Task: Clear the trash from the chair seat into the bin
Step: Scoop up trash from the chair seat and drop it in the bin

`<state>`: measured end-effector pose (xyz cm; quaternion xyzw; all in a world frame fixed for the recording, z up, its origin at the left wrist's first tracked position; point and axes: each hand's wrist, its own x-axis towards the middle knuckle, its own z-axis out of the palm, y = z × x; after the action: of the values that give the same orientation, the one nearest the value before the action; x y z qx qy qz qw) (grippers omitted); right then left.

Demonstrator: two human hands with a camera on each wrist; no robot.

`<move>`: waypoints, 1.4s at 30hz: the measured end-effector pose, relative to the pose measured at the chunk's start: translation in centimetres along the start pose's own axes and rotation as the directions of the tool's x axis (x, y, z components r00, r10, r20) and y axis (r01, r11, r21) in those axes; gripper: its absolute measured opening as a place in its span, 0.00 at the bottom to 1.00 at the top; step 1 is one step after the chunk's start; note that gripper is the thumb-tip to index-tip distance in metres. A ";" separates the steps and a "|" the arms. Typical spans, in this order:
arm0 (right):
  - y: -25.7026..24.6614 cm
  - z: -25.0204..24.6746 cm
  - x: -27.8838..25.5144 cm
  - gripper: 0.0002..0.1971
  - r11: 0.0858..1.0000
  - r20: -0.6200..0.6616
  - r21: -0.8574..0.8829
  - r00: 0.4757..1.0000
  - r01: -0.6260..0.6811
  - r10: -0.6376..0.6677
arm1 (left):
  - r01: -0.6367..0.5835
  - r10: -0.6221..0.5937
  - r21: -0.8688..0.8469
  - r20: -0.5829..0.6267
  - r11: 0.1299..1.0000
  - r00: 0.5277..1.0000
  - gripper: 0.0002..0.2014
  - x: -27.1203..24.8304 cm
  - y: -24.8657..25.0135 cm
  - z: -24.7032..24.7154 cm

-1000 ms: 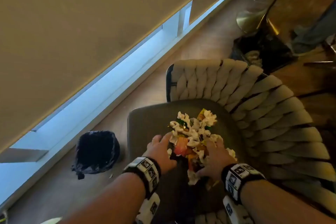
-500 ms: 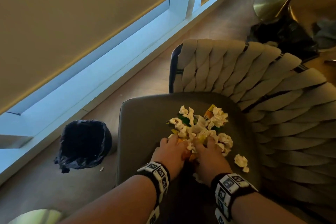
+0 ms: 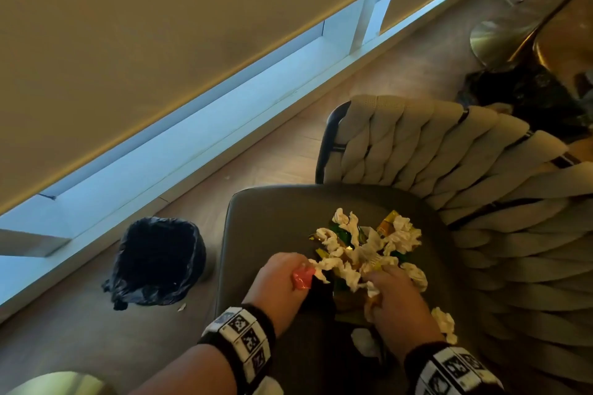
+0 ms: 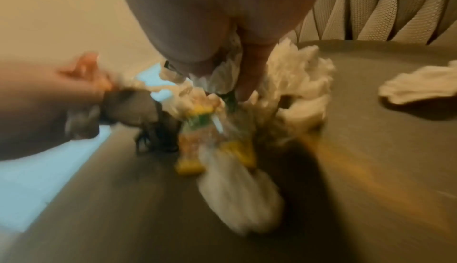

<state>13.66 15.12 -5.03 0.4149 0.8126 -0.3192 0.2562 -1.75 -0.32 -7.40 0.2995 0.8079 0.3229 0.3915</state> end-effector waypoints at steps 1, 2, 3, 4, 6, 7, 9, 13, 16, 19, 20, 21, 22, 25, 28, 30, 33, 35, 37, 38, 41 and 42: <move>-0.2 -0.4 -0.2 0.25 0.999 -0.018 0.047 1.000 0.009 -0.008 | 0.015 -0.016 -0.045 -0.024 0.999 1.000 0.10 -0.3 -0.1 -0.5; -0.5 -0.9 -0.4 0.24 0.995 -0.042 0.095 0.999 0.027 -0.023 | 0.036 -0.040 -0.092 -0.041 0.995 0.998 0.10 -0.6 -0.2 -1.1; -0.9 -1.4 -0.7 0.22 0.988 -0.070 0.148 0.997 0.048 -0.038 | 0.055 -0.064 -0.148 -0.061 0.987 0.996 0.10 -0.9 -0.4 -1.9; -1.3 -1.9 -0.9 0.19 0.976 -0.104 0.208 0.993 0.068 -0.047 | 0.067 -0.087 -0.205 -0.089 0.976 0.992 0.10 -1.2 -0.6 -2.8; -2.2 -2.3 -0.9 0.13 0.947 -0.169 0.306 0.985 0.096 -0.045 | 0.082 -0.142 -0.300 -0.185 0.950 0.972 0.12 -1.7 -1.2 -4.8; -2.9 -2.5 -0.8 0.11 0.931 -0.181 0.351 0.983 0.097 -0.035 | 0.099 -0.188 -0.338 -0.245 0.936 0.951 0.13 -1.8 -1.8 -6.0; -4.6 -2.9 -0.7 0.10 0.900 -0.185 0.424 0.983 0.102 -0.025 | 0.141 -0.290 -0.388 -0.356 0.911 0.888 0.14 -1.7 -4.1 -8.1; -7.9 -3.1 -0.6 0.09 0.874 -0.208 0.449 0.973 0.183 -0.097 | 0.299 -0.489 -0.428 -0.452 0.852 0.746 0.12 -1.8 -11.0 -11.3; -10.0 -1.7 -0.1 0.11 0.852 -0.112 0.495 0.985 0.169 -0.130 | 0.403 -0.575 -0.422 -0.456 0.812 0.679 0.12 -1.8 -16.1 -12.6; -11.9 0.1 1.0 0.10 0.837 -0.063 0.516 0.983 0.182 -0.174 | 0.463 -0.604 -0.390 -0.468 0.796 0.645 0.11 -1.8 -19.5 -13.4; -12.3 0.2 1.1 0.10 0.833 -0.054 0.523 0.982 0.182 -0.180 | 0.488 -0.613 -0.370 -0.464 0.790 0.640 0.11 -1.7 -20.2 -13.4; -13.1 1.1 2.0 0.10 0.820 -0.035 0.542 0.980 0.184 -0.197 | 0.512 -0.627 -0.361 -0.469 0.779 0.623 0.11 -1.7 -21.6 -13.9; -13.2 1.2 2.2 0.09 0.809 -0.021 0.560 0.980 0.176 -0.199 | 0.520 -0.629 -0.355 -0.475 0.777 0.616 0.11 -1.5 -21.8 -14.0; -14.4 1.9 3.0 0.06 0.843 0.055 0.510 0.971 0.173 -0.232 | 0.531 -0.645 -0.367 -0.453 0.764 0.615 0.13 -0.7 -22.7 -14.4; -15.4 2.5 3.5 0.08 0.843 0.073 0.508 0.967 0.175 -0.245 | 0.541 -0.650 -0.359 -0.442 0.760 0.618 0.08 -0.4 -23.8 -14.1; -16.2 3.1 3.7 0.09 0.844 0.091 0.508 0.963 0.173 -0.252 | 0.543 -0.652 -0.361 -0.432 0.758 0.623 0.09 -0.6 -24.9 -13.9; -17.0 3.8 3.6 0.12 0.840 0.125 0.524 0.963 0.142 -0.240 | 0.566 -0.650 -0.321 -0.398 0.760 0.647 0.37 -0.9 -26.1 -13.7; -17.0 4.0 3.4 0.14 0.828 0.145 0.548 0.961 0.119 -0.234 | 0.574 -0.654 -0.313 -0.376 0.757 0.657 0.48 -0.9 -25.9 -13.7; -18.2 4.5 3.0 0.15 0.819 0.169 0.561 0.951 0.123 -0.258 | 0.593 -0.690 -0.353 -0.343 0.724 0.638 0.57 -1.6 -26.6 -13.8; -18.7 4.7 2.8 0.16 0.813 0.175 0.568 0.947 0.128 -0.271 | 0.610 -0.709 -0.362 -0.332 0.705 0.622 0.60 -1.7 -26.5 -13.7; -21.5 5.9 2.5 0.16 0.811 0.195 0.567 0.933 0.145 -0.303 | 0.635 -0.753 -0.405 -0.361 0.658 0.550 0.61 -2.7 -26.5 -13.7; -22.9 6.7 2.5 0.15 0.808 0.208 0.571 0.925 0.148 -0.316 | 0.624 -0.756 -0.428 -0.383 0.654 0.531 0.60 -3.0 -26.5 -14.1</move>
<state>-5.80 1.16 -4.12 0.3148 0.6855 -0.6241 0.2037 -17.96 -22.82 -19.25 -0.1984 0.8885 0.3038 0.2808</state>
